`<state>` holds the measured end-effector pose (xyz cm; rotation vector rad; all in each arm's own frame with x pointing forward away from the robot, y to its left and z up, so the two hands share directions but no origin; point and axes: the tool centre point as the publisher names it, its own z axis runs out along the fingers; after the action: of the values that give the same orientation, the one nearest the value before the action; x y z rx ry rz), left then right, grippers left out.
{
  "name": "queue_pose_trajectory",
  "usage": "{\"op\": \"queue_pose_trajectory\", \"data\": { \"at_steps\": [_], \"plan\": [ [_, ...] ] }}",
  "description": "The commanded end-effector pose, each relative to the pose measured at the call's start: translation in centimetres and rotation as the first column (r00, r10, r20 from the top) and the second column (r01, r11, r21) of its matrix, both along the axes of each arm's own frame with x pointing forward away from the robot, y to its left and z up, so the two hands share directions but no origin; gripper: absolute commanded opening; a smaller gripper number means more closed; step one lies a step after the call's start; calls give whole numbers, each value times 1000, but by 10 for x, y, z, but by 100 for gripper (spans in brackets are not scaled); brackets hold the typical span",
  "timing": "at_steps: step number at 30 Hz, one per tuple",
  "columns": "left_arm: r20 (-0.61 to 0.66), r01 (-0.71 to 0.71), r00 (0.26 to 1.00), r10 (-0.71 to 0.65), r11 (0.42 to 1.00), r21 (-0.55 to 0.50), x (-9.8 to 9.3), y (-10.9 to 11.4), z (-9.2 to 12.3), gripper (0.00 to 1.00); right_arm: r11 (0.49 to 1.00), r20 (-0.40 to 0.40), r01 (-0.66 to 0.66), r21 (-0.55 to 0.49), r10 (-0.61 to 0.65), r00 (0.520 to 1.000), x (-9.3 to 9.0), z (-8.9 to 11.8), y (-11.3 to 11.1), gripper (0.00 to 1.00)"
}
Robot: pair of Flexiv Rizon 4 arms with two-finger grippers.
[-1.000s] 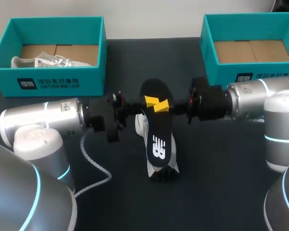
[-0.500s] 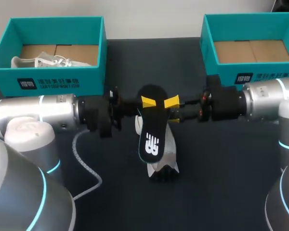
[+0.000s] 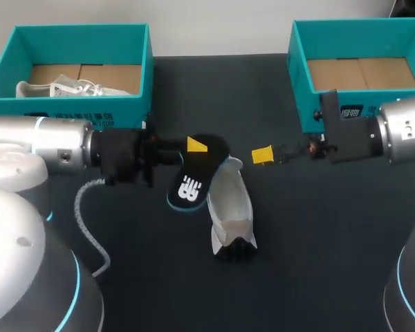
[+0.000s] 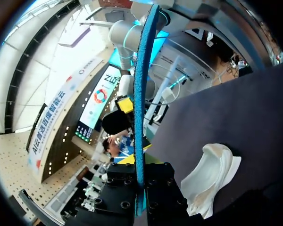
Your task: Take the shoe out of the shoebox, open the shoe tongue, remove and reinsert the insole, then place the shoe into the shoebox
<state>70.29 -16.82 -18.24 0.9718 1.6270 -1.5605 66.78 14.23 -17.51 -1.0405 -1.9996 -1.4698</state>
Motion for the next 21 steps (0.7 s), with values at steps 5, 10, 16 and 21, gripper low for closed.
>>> {"op": "queue_pose_trajectory", "data": {
  "at_steps": [5, 10, 16, 21],
  "plan": [
    [-50, 11, 999, -11, 1000, -7, -7, 9, 5, 0, 988, 234, -125, -95, 144, 961, 0, 16, 4, 100],
    [-62, 2, 998, -4, 1000, -27, -8, 11, 8, 0, 988, 234, -125, -95, 144, 961, 0, 16, 4, 100],
    [-62, 2, 998, -4, 1000, -27, -8, 11, 8, 0, 988, 234, -125, -95, 144, 961, 0, 16, 4, 100],
    [-62, 2, 998, -4, 1000, -27, -8, 11, 8, 0, 980, 231, -141, -142, 172, 958, 2, 12, 2, 100]
  ]
}}
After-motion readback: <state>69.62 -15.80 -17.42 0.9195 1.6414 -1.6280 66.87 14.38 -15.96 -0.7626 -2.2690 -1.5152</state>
